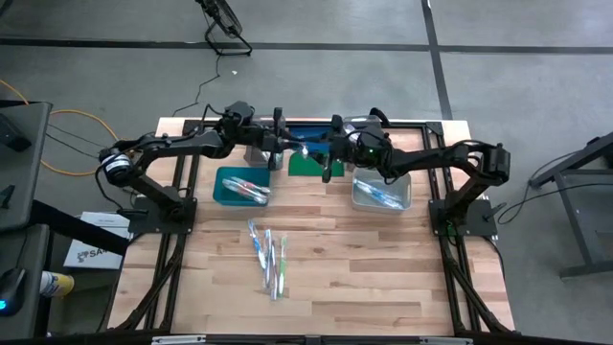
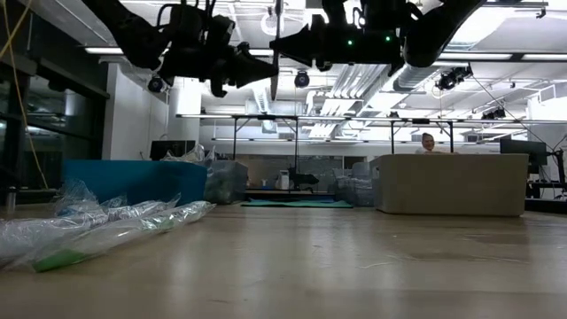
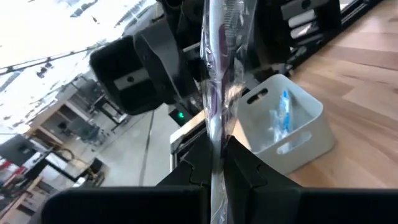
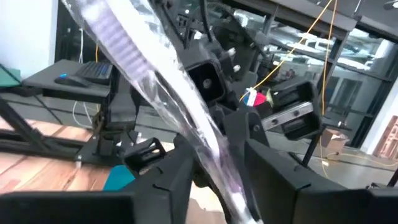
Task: Pick & Place Toothbrushes
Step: Put the violet toothbrush into the right black bin
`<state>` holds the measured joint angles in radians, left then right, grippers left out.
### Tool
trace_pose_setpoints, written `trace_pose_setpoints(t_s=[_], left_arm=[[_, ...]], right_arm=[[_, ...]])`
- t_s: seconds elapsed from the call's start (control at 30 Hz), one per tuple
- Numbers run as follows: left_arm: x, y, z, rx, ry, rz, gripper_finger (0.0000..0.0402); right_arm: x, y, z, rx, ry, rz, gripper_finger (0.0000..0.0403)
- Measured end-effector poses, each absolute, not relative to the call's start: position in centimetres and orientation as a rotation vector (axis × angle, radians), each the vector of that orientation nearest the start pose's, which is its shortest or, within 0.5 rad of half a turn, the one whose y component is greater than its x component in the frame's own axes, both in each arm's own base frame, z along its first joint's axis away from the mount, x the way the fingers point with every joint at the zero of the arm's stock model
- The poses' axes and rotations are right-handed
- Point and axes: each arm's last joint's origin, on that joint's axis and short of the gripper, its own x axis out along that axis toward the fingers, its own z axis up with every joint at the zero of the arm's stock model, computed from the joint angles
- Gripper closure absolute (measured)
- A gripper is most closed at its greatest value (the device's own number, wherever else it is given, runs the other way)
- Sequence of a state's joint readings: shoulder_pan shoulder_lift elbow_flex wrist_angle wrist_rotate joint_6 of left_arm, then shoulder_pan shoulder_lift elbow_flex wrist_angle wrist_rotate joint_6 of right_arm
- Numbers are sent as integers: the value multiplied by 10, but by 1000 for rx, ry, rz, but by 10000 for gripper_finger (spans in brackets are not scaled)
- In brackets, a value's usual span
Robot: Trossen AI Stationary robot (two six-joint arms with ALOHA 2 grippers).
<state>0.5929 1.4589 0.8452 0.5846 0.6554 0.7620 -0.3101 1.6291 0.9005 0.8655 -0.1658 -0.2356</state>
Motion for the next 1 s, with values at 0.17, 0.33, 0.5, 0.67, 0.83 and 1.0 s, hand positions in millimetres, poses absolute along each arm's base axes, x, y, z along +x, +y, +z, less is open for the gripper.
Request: trace_pose_setpoints(t_s=[0.17, 0.33, 0.5, 0.67, 0.83, 1.0], left_arm=[[280, 160, 273, 748, -19, -95, 390], [280, 160, 270, 725, -3, -103, 390], [280, 161, 270, 732, 9, -89, 339], [276, 164, 271, 804, 89, 17, 230], [263, 166, 278, 842, 240, 167, 156], [250, 164, 285, 876, 336, 227, 143]], right_arm=[[338, -103, 262, -268, -115, -149, 306], [338, -103, 261, -269, -104, -149, 366], [338, -105, 261, -235, -93, -218, 386], [329, -106, 267, -186, -2, -324, 388], [316, -112, 293, -95, 245, -498, 388], [298, -136, 323, 108, 522, -614, 388]])
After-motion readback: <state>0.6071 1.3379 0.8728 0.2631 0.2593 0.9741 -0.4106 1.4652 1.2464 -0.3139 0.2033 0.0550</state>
